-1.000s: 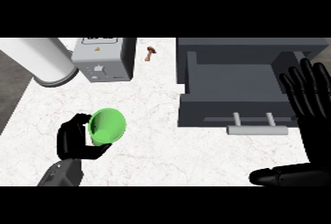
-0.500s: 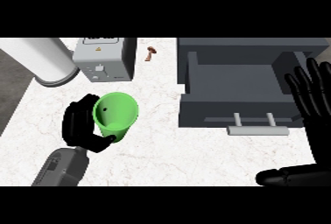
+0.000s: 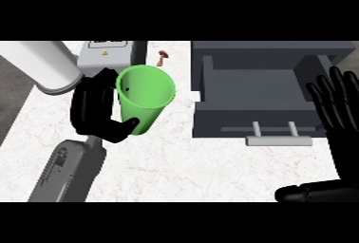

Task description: Pick up the cup, place it into the drawer and close the drawer

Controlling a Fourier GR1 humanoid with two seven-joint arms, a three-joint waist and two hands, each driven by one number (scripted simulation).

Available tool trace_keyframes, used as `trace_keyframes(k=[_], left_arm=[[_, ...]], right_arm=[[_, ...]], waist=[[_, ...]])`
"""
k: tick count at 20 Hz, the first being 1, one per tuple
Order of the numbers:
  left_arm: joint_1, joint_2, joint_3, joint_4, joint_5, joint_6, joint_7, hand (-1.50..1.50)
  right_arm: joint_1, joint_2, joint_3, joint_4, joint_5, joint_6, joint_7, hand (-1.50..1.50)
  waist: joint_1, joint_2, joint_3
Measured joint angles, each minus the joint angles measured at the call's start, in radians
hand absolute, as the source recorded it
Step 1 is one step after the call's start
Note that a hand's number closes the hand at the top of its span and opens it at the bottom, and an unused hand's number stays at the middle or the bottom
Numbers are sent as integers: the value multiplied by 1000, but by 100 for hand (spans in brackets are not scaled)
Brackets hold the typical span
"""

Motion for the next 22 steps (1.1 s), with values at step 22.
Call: trace_keyframes(k=[22], left_arm=[[-564, -120, 33, 303, -189, 194, 264, 150]], right_arm=[[-9, -15, -27, 25, -8, 15, -14, -150]], waist=[[-10, 2, 0]])
